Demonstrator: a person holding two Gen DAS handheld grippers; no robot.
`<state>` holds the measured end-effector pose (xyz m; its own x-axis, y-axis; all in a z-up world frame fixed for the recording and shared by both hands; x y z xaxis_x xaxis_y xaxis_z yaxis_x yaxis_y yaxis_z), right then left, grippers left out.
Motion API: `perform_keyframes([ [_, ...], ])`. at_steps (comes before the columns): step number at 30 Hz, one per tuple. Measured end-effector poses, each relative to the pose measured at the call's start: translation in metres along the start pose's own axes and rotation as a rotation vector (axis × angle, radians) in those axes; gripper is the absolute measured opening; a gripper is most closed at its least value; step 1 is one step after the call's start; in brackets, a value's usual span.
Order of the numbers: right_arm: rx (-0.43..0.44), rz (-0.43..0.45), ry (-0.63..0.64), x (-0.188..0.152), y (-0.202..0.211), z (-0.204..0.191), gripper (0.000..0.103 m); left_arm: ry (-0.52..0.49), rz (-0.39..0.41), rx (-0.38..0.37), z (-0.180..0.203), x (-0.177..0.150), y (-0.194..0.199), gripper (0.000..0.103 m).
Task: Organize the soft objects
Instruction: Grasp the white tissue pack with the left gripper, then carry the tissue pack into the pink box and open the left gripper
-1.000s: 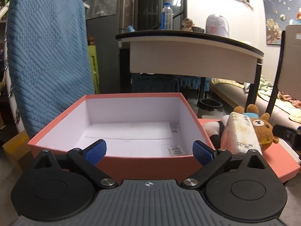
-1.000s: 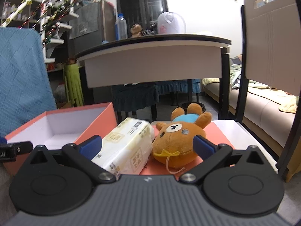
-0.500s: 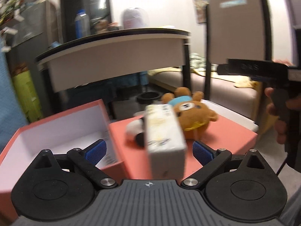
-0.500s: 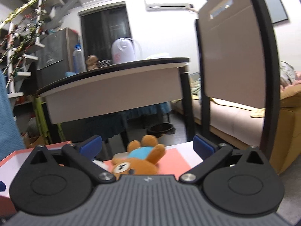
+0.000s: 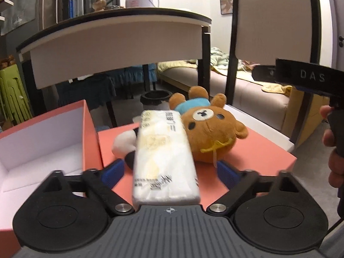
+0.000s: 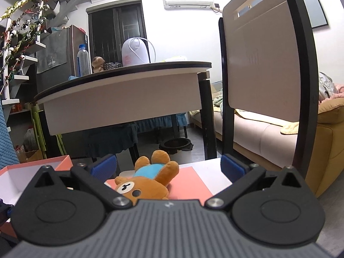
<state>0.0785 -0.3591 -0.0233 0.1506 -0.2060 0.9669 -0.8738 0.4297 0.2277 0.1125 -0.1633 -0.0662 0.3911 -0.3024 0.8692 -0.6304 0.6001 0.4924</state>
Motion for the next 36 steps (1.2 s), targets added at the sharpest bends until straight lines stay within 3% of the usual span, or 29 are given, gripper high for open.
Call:
perform_keyframes([
  [2, -0.008, -0.005, -0.003, 0.0, -0.003, 0.0, 0.103, 0.006, -0.01, 0.005, -0.003, -0.002, -0.002, 0.061],
  [5, -0.021, -0.007, -0.005, 0.0, -0.006, 0.0, 0.103, 0.017, -0.007, -0.002, -0.007, -0.002, 0.001, 0.057],
  [10, -0.033, 0.011, 0.001, 0.001, -0.008, -0.003, 0.103, 0.036, 0.028, -0.021, -0.01, 0.003, 0.013, 0.056],
  [18, -0.034, 0.05, 0.011, 0.005, -0.001, -0.007, 0.103, 0.112, 0.165, -0.008, -0.035, 0.024, 0.065, 0.056],
  [24, -0.014, 0.052, 0.018, 0.005, 0.001, -0.013, 0.103, 0.333, 0.269, -0.013, -0.092, 0.036, 0.113, 0.056],
  [28, 0.007, 0.052, 0.029, 0.004, 0.003, -0.022, 0.103, 0.388, 0.32, 0.079, -0.126, 0.044, 0.138, 0.056],
  [32, 0.02, 0.04, 0.04, 0.001, 0.002, -0.031, 0.103, 0.499, 0.286, 0.117, -0.168, 0.049, 0.123, 0.056],
  [36, 0.026, 0.041, 0.056, -0.002, 0.002, -0.041, 0.103, 0.607, 0.148, 0.147, -0.202, 0.047, 0.073, 0.056],
])
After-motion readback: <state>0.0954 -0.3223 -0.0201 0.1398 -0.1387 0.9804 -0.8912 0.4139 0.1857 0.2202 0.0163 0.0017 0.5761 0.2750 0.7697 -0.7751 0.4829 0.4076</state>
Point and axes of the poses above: each gripper's, at about its wrist camera, not at the fingertips, and y roughly against the way its jaws point, z to its right, x to its top, the point moved 6 cm from there along -y, roughly the way its jaws point, and after that the axes turned 15 degrees about -x, right-handed, at the moved point
